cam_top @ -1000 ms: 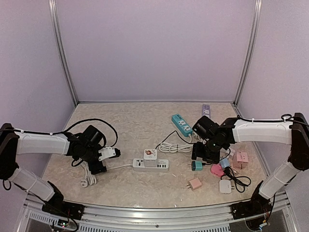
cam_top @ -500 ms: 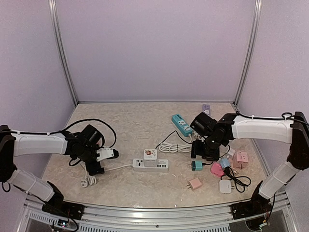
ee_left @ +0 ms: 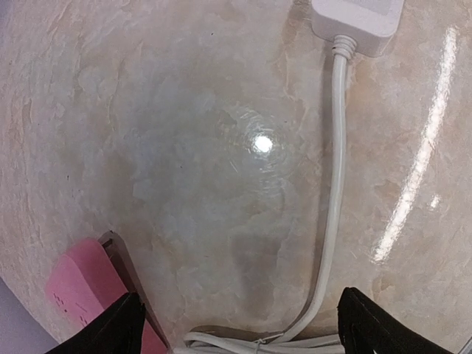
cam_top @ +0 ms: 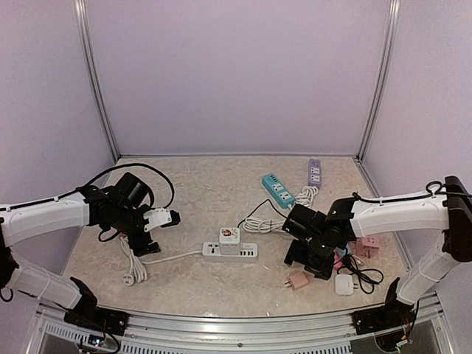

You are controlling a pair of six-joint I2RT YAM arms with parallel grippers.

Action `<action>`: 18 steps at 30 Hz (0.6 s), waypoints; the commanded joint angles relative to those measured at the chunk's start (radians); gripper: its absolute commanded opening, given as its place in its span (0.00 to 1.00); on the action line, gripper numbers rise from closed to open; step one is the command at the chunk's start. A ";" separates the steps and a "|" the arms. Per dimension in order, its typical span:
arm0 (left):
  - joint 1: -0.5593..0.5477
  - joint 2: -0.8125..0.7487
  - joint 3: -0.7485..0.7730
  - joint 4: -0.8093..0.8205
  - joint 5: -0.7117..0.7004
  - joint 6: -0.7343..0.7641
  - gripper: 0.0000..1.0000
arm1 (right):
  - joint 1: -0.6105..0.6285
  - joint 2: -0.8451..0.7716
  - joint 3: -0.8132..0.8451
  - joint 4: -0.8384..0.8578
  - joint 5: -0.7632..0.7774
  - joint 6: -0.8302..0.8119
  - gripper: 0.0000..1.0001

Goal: Insert the plug
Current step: Pick up the plug from the center of the board.

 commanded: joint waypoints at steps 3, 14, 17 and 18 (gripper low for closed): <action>0.011 -0.062 -0.032 -0.027 0.014 -0.008 0.89 | 0.051 -0.154 -0.208 0.278 -0.012 0.528 0.83; 0.012 -0.084 -0.067 0.009 0.008 -0.006 0.90 | 0.063 -0.039 -0.127 0.101 -0.023 0.603 0.83; 0.012 -0.086 -0.074 0.010 0.003 -0.002 0.90 | 0.060 -0.028 -0.117 0.104 -0.016 0.592 0.83; 0.012 -0.085 -0.077 0.011 -0.001 0.001 0.90 | 0.058 -0.020 -0.105 0.092 -0.011 0.581 0.83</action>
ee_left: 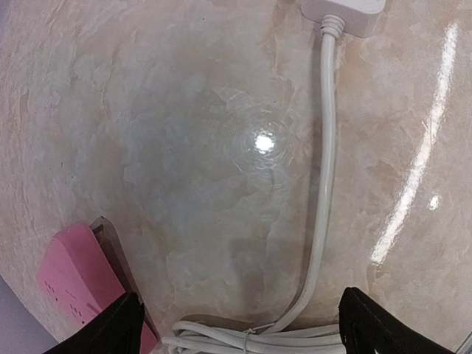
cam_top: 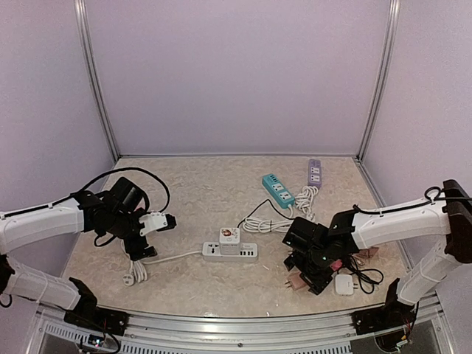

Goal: Insert the plug
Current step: Pick up the plug from the center of the board.

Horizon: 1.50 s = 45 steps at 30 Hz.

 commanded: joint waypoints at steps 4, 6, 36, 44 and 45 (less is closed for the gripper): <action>0.006 -0.016 -0.027 0.023 -0.005 0.000 0.90 | -0.021 0.074 0.086 -0.097 0.010 -0.022 0.82; 0.007 -0.016 -0.028 0.027 -0.005 -0.002 0.90 | -0.034 0.109 0.106 -0.092 -0.011 -0.069 0.81; 0.146 0.027 0.632 -0.376 0.231 -0.133 0.90 | 0.052 0.237 1.003 -0.014 0.545 -1.072 0.00; 0.123 0.068 0.928 -0.296 0.425 -0.324 0.90 | 0.086 0.254 1.010 0.557 0.535 -1.222 0.00; 0.110 0.071 0.941 -0.276 0.425 -0.348 0.90 | 0.089 0.262 1.014 0.591 0.531 -1.222 0.00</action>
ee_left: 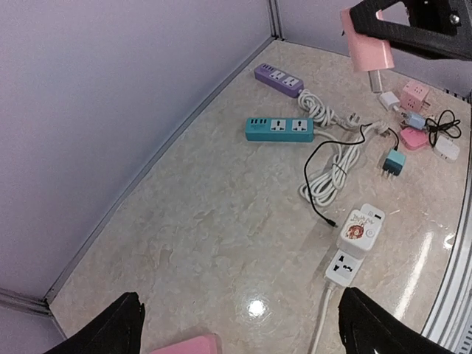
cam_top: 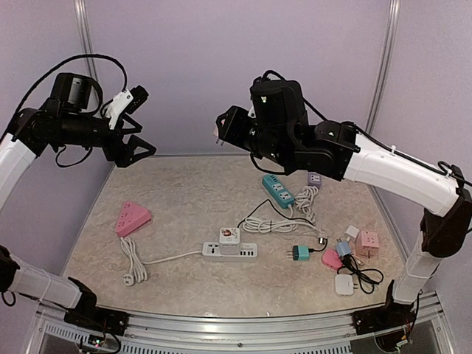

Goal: Insert the plug
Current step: Pick up the plug from the center of the board.

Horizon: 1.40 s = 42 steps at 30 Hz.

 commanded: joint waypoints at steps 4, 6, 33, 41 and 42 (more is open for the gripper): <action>-0.104 0.047 0.082 0.073 0.059 -0.158 0.89 | 0.021 0.099 0.066 0.319 -0.035 -0.083 0.00; -0.149 0.070 0.097 0.076 0.049 -0.125 0.89 | 0.025 0.120 0.084 0.320 -0.051 -0.067 0.00; -0.219 0.184 0.206 0.127 0.063 -0.126 0.29 | 0.040 0.171 0.104 0.343 -0.160 0.035 0.00; -0.215 0.184 0.211 0.114 0.077 -0.123 0.00 | 0.037 0.170 0.102 0.353 -0.199 0.008 0.00; -0.214 0.183 0.210 0.107 0.080 -0.117 0.00 | 0.031 0.167 0.101 0.353 -0.221 0.000 0.14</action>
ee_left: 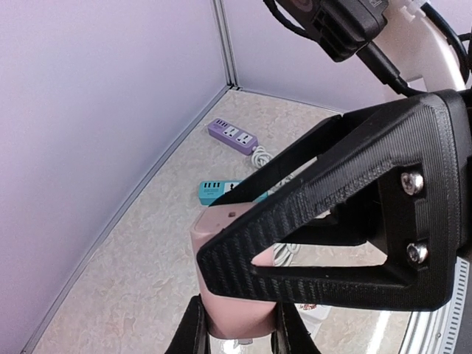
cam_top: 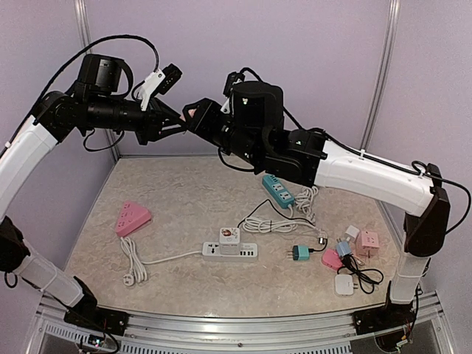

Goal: Insert the plug
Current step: Pick up the plug from the center of the board.

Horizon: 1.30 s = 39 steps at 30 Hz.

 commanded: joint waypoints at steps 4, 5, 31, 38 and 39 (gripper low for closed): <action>0.008 -0.004 0.007 -0.061 0.087 0.070 0.00 | -0.046 -0.069 -0.133 0.190 -0.325 -0.173 0.72; 0.012 -0.008 -0.002 -0.080 0.100 0.092 0.00 | -0.061 -0.107 -0.197 0.251 -0.388 -0.222 0.77; -0.029 -0.035 -0.074 -0.366 0.264 0.378 0.00 | -0.160 -0.128 -0.153 -0.284 -0.999 -0.993 0.58; -0.032 -0.027 -0.073 -0.368 0.268 0.379 0.00 | -0.160 -0.118 -0.165 -0.282 -0.963 -0.999 0.41; -0.032 -0.027 -0.072 -0.368 0.267 0.380 0.00 | -0.160 -0.112 -0.159 -0.288 -0.967 -0.999 0.40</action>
